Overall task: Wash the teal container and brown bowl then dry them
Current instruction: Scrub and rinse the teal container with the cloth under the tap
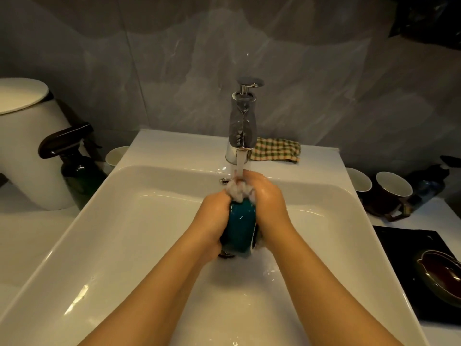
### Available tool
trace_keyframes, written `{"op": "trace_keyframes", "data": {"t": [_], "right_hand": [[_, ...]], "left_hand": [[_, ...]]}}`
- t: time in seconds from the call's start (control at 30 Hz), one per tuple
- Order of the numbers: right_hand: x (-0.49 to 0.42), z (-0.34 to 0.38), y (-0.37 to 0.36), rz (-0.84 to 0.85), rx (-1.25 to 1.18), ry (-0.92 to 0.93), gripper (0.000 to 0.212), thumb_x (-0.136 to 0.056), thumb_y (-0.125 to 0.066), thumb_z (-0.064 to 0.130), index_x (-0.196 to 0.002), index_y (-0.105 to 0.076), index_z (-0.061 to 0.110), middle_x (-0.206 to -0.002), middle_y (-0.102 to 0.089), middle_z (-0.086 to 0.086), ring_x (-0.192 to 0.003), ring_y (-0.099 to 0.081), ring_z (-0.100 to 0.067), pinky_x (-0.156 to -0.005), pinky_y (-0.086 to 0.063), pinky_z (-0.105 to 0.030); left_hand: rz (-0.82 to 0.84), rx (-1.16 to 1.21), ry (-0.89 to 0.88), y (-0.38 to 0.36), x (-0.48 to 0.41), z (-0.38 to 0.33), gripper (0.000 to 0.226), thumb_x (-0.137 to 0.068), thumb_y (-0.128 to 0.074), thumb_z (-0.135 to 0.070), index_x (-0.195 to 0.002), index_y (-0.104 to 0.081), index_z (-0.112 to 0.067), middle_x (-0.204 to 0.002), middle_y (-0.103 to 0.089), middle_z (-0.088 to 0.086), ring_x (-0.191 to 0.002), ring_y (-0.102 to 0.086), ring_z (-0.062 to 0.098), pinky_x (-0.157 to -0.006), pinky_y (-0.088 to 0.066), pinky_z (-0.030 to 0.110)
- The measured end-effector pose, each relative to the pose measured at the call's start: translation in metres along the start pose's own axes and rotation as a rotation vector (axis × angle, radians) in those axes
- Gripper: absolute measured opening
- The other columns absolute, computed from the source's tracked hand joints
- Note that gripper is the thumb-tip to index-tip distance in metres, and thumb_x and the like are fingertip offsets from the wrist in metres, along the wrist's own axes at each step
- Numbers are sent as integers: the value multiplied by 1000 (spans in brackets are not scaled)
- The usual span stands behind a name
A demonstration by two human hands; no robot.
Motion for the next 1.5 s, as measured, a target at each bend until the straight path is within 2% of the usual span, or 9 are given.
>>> {"op": "trace_keyframes", "data": {"t": [0.13, 0.33, 0.5, 0.63, 0.77, 0.87, 1.1, 1.33, 1.5], "right_hand": [[8, -26, -14, 34, -97, -155, 32, -75, -54, 52, -97, -63, 30, -104, -65, -5, -98, -63, -25, -82, -53, -39], [32, -5, -39, 77, 290, 470, 39, -83, -24, 48, -113, -38, 68, -145, -26, 21, -143, -18, -12, -116, -20, -35], [12, -22, 10, -86, -134, -124, 21, -89, -50, 37, -78, -66, 28, -92, -67, -4, -99, -62, -31, -85, -50, -39], [18, -33, 2, -37, -306, -382, 39, -92, -42, 48, -83, -60, 14, -94, -63, -16, -94, -59, -34, -88, -47, -41], [28, 5, -13, -83, 99, 388, 41, -94, -36, 36, -105, -67, 12, -113, -63, -9, -110, -53, -23, -104, -34, -29], [21, 7, -10, 25, 133, 299, 20, -91, -43, 30, -92, -62, 36, -95, -62, 11, -104, -57, -18, -92, -44, -30], [16, -41, 13, 3, -348, -387, 29, -90, -50, 33, -82, -68, 11, -83, -69, -13, -78, -63, -28, -77, -51, -37], [32, -30, -14, -48, -41, 9, 44, -92, -41, 29, -130, -48, 7, -130, -54, -11, -118, -52, -23, -85, -47, -12], [38, -2, -36, -27, 370, 366, 58, -83, -34, 40, -134, -49, 17, -139, -50, -4, -129, -46, -18, -108, -37, -40]], "left_hand": [[-65, 125, -46, 9, 2, -5, 33, -93, -46, -43, -98, -67, -17, -95, -70, 12, -92, -65, 29, -74, -52, 36], [-35, -11, -128, 17, -2, -5, 32, -101, -31, -25, -78, -53, -22, -61, -64, -9, -62, -62, 8, -57, -51, 21], [85, -289, -100, 2, 7, -12, 26, -94, -47, -39, -86, -64, -21, -89, -69, 7, -85, -66, 24, -74, -53, 32], [0, -125, -55, 7, 5, -12, 32, -94, -42, -46, -96, -62, -22, -99, -68, 8, -96, -63, 28, -89, -52, 43], [-15, -67, -74, 8, 7, -9, 33, -101, -30, -18, -75, -50, -13, -74, -52, 9, -75, -53, 22, -70, -43, 26], [65, -108, 7, 11, 6, -4, 33, -99, -36, -26, -79, -53, -6, -77, -58, 17, -73, -58, 27, -73, -48, 33], [103, -38, -54, 13, 2, -14, 33, -93, -46, -37, -81, -67, -15, -69, -72, 3, -70, -66, 22, -68, -51, 32], [-261, 420, -82, 26, -4, -3, 33, -93, -45, -47, -95, -63, -19, -99, -69, 10, -92, -65, 27, -82, -53, 39], [-203, 336, -86, 21, -1, 0, 42, -97, -36, -43, -100, -63, -11, -88, -67, 8, -79, -64, 18, -62, -49, 25]]}}
Point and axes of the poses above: each hand's wrist, its own x-axis away from the middle knuckle, its own y-axis out of the back of the hand, z = x × y, the point moved 7 cm from there along -x, towards the middle knuckle
